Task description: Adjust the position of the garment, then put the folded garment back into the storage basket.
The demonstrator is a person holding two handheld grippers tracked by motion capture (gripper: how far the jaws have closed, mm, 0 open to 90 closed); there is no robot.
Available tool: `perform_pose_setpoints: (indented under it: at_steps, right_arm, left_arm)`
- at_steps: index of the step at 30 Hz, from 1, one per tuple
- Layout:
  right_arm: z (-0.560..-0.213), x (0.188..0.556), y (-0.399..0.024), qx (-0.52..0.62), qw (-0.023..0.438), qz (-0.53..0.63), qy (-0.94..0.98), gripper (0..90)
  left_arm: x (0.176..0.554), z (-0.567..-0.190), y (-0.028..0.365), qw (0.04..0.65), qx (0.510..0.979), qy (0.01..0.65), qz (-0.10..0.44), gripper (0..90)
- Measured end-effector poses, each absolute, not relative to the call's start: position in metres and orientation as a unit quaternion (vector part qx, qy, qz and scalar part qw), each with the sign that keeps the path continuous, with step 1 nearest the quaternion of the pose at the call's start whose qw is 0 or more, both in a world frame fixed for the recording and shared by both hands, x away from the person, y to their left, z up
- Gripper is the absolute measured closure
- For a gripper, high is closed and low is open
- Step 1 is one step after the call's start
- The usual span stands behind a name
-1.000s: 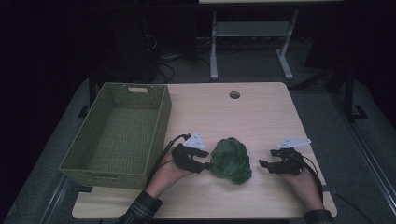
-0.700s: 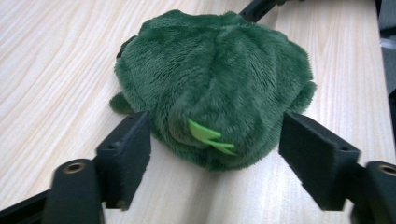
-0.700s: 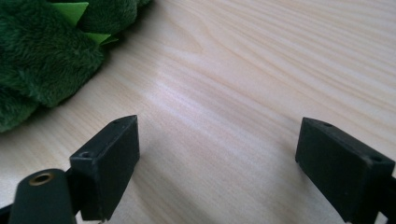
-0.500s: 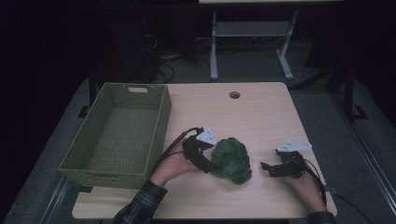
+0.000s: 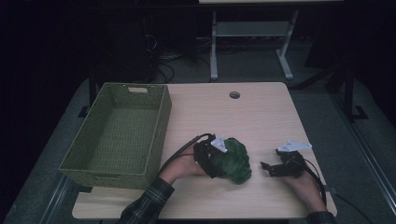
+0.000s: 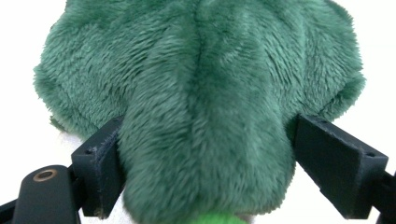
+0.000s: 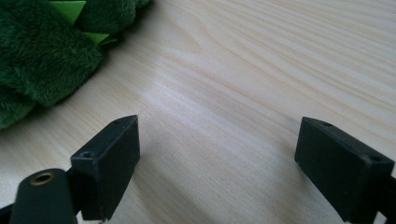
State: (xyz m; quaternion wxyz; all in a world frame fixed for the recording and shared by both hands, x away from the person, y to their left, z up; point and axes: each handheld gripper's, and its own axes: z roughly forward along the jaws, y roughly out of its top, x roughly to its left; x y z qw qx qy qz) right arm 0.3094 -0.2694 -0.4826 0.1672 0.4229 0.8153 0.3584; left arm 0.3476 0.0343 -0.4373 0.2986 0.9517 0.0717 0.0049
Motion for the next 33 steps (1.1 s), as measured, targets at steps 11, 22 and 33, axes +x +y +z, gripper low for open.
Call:
perform_pose_setpoints:
  at_steps: [11,22,33]
  right_arm:
    - [-0.483,0.31,-0.27,0.425,0.169,0.358,0.814,13.8]
    - [-0.483,0.31,-0.27,0.427,0.169,0.357,0.813,13.9]
    - [-0.483,0.31,-0.27,0.431,0.17,0.356,0.812,14.0]
  left_arm:
    - [0.346,-0.449,0.029,0.275,0.959,0.064,0.029,16.2]
    - [0.351,-0.447,0.029,0.265,0.96,0.078,0.035,49.8]
    - [0.356,-0.442,0.03,0.256,0.962,0.093,0.006,70.2]
